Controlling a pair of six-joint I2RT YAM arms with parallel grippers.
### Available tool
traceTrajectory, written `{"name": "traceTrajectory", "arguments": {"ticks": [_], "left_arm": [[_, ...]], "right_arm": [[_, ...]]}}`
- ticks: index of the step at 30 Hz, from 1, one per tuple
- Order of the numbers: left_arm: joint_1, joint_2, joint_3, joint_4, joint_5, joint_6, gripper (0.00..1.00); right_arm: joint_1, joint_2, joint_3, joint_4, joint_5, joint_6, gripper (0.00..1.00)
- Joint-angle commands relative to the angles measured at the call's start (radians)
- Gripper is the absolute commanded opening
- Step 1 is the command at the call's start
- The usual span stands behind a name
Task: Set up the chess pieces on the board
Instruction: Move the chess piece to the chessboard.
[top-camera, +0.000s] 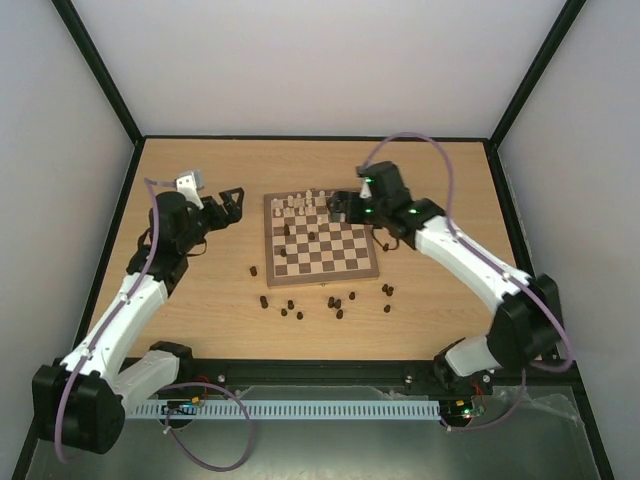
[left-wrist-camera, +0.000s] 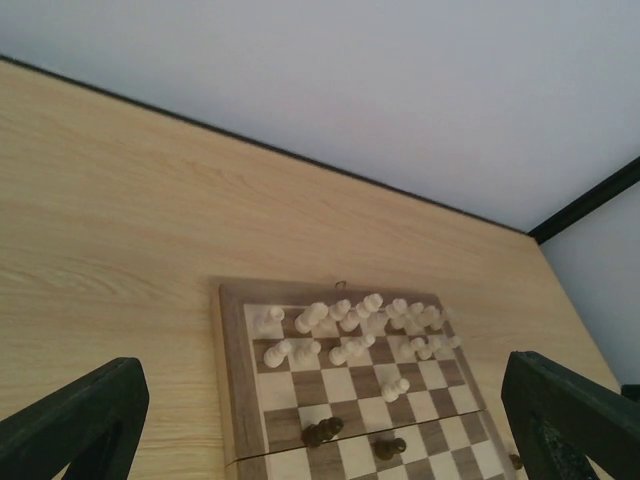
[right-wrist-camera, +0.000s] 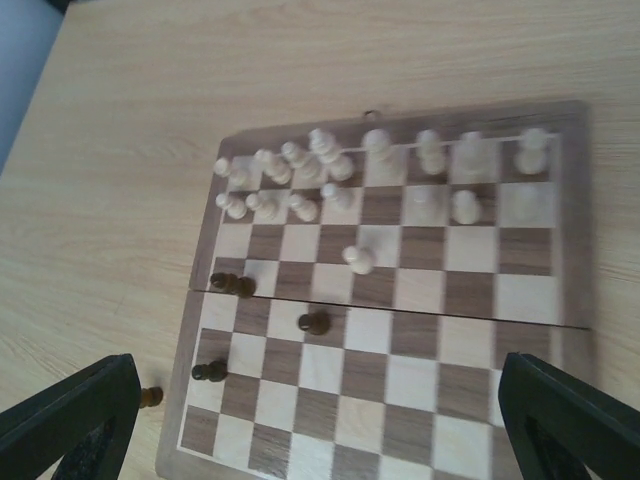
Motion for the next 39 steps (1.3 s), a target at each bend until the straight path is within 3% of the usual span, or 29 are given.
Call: {"name": "traceTrajectory", "arguments": {"ticks": [1, 5, 10, 15, 23, 27, 39], "left_arm": [[-0.038, 0.068, 0.005, -0.054, -0.106, 0.026, 1.00], [-0.046, 0.117, 0.035, -0.137, -0.183, -0.015, 0.99], [-0.067, 0.096, -0.014, -0.116, -0.220, -0.064, 0.99], [-0.134, 0.087, -0.069, -0.093, -0.307, -0.105, 1.00], [-0.190, 0.107, -0.117, -0.053, -0.385, -0.115, 0.99], [-0.191, 0.098, -0.127, -0.055, -0.401, -0.104, 0.99], [-0.191, 0.094, -0.134, -0.053, -0.411, -0.096, 1.00]], "right_arm": [[0.100, 0.143, 0.114, -0.079, 0.109, -0.054, 0.98], [0.114, 0.218, 0.148, -0.099, 0.177, -0.077, 0.91], [0.114, 0.256, 0.133, -0.076, 0.237, -0.083, 0.71], [0.116, 0.340, 0.200, -0.079, 0.204, -0.078, 0.51], [0.140, 0.517, 0.390, -0.192, 0.234, -0.096, 0.48], [0.144, 0.591, 0.464, -0.246, 0.260, -0.107, 0.38], [0.171, 0.708, 0.524, -0.273, 0.290, -0.099, 0.26]]}}
